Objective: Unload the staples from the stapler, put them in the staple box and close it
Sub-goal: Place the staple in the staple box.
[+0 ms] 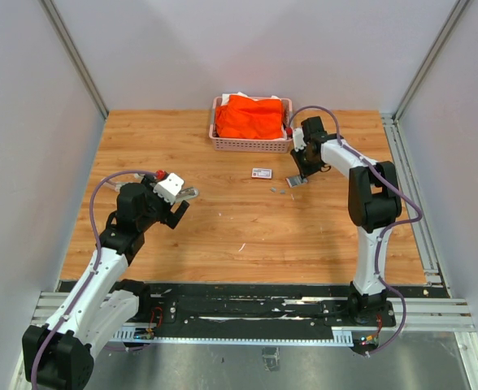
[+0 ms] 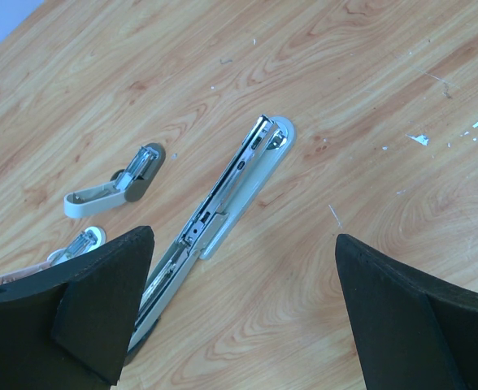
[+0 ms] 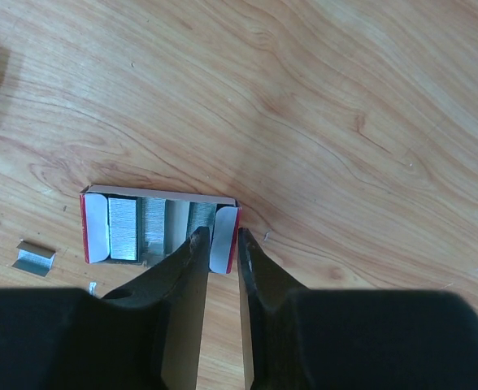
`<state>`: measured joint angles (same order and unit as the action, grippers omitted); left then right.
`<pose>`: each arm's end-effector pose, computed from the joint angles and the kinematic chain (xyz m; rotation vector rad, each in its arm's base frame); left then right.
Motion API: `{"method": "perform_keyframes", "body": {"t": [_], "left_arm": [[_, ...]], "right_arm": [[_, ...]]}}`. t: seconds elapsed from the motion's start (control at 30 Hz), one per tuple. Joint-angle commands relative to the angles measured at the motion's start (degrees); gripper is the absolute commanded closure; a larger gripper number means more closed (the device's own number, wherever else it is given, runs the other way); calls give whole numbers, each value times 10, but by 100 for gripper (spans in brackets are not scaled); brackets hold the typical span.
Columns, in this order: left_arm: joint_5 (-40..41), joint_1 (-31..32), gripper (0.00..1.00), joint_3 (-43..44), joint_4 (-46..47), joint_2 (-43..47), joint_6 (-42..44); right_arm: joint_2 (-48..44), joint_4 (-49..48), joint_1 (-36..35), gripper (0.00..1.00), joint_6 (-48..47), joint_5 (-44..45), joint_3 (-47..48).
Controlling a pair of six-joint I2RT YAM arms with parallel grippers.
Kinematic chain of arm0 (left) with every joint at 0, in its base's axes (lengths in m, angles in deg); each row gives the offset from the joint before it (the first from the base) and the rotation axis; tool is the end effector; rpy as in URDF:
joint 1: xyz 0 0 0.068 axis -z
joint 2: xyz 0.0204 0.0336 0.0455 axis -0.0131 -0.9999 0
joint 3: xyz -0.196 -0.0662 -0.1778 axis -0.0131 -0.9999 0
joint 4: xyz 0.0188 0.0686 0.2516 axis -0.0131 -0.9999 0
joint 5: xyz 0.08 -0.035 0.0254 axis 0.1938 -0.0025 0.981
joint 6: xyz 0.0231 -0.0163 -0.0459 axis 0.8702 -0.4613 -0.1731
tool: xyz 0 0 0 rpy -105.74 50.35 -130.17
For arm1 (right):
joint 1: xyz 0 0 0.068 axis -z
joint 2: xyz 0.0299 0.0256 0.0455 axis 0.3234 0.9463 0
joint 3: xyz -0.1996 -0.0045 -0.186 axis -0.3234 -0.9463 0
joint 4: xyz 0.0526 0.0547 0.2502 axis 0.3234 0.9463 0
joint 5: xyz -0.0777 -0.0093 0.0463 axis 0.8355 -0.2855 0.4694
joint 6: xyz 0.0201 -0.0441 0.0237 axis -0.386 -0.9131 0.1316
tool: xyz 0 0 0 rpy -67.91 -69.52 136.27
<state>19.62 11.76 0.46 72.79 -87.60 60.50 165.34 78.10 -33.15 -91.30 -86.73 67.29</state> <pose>0.1796 -0.0444 0.2486 0.7540 1.8662 0.0359 0.4404 0.1154 0.1811 -0.5875 2.5180 0.1441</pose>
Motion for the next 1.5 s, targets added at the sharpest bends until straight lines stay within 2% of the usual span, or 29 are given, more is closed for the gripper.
{"method": "perform_keyframes", "body": {"t": [0.0,0.4,0.63,1.0,1.47], "left_arm": [[2,1,2,-6,17,3,8],[3,1,2,-6,17,2,8],[3,1,2,-7,17,2,8],[5,1,2,-7,16,3,8],[4,1,2,-6,16,4,8]], "right_arm": [[11,19,-7,78,-1,0,6],[11,22,-7,79,1,-6,5],[8,24,-10,74,1,0,7],[10,15,-38,79,-23,80,3],[15,-2,-50,77,-46,135,-5]]}}
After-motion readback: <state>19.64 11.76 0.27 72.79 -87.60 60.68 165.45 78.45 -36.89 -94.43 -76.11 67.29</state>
